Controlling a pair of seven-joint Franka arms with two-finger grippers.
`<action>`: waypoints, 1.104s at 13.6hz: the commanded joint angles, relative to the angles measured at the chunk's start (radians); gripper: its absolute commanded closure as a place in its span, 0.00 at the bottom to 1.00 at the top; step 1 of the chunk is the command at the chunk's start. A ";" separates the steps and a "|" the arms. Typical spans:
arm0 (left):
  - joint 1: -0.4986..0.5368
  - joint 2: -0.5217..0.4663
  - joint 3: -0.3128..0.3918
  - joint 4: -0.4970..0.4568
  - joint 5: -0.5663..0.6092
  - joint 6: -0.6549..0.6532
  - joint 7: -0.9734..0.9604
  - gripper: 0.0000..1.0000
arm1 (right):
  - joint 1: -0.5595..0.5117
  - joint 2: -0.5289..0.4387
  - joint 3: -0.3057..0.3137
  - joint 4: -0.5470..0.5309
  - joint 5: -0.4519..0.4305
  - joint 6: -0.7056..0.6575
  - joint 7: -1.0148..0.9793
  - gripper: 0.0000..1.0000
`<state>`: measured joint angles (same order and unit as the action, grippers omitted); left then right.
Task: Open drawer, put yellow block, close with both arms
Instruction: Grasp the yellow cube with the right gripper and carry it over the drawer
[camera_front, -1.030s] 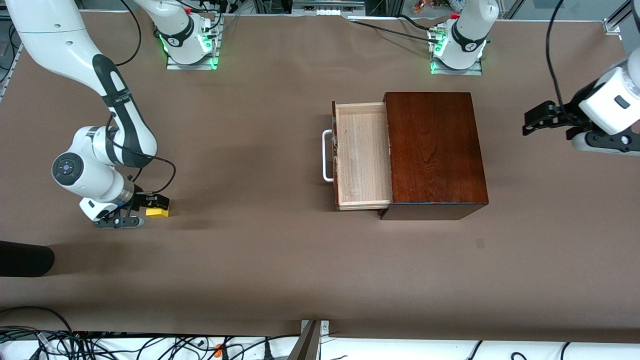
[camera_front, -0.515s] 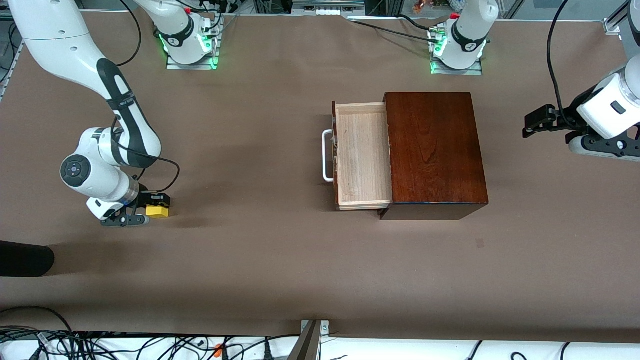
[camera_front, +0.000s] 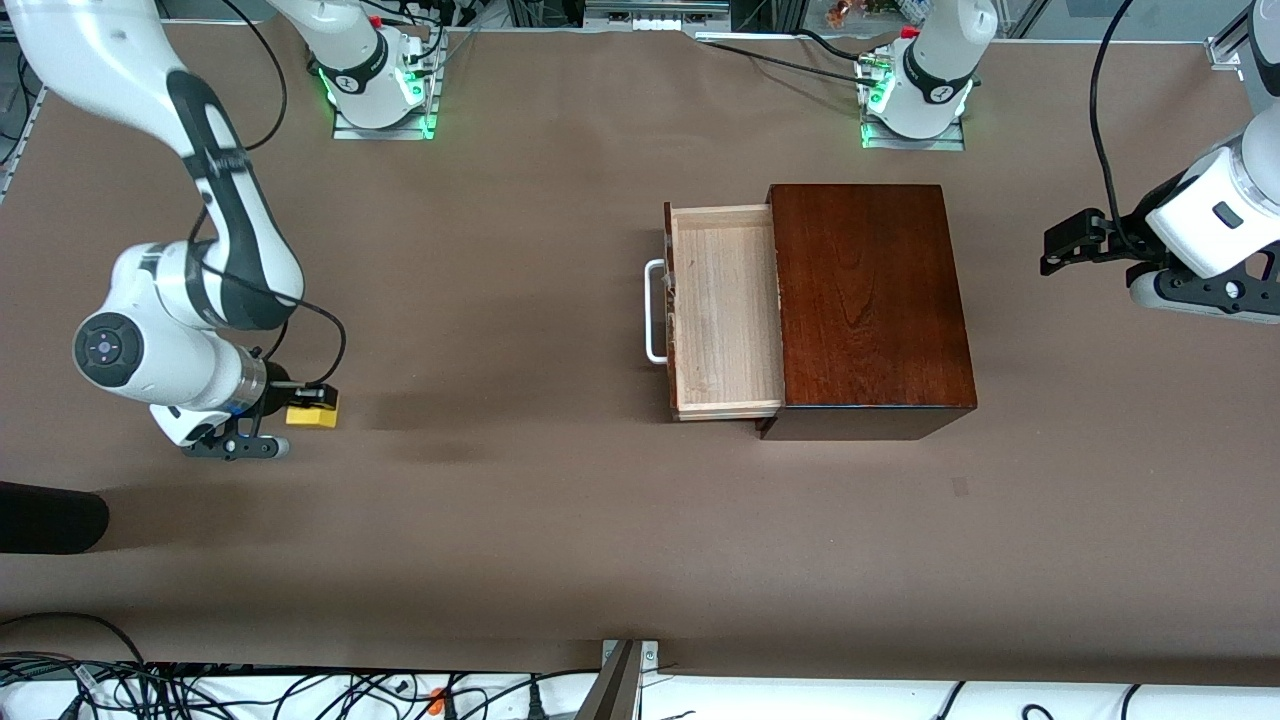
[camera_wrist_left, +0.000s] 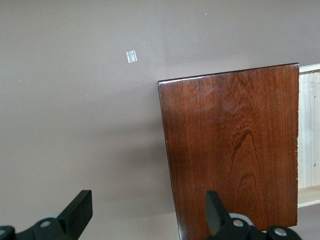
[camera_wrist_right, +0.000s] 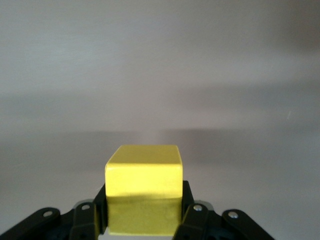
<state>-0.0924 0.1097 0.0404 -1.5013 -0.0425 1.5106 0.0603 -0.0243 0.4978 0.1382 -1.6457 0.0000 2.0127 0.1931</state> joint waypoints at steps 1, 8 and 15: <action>-0.010 -0.016 0.006 -0.022 -0.005 0.016 0.010 0.00 | 0.010 0.005 0.110 0.162 0.063 -0.188 0.284 0.88; -0.012 -0.018 -0.010 -0.022 0.049 0.013 0.004 0.00 | 0.140 0.005 0.328 0.265 0.163 -0.255 1.074 0.88; -0.010 -0.018 -0.008 -0.013 0.049 0.013 0.004 0.00 | 0.449 0.068 0.327 0.311 0.155 0.048 1.736 0.88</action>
<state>-0.0971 0.1096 0.0316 -1.5019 -0.0209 1.5121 0.0602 0.3669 0.5110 0.4714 -1.3722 0.1552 1.9661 1.7887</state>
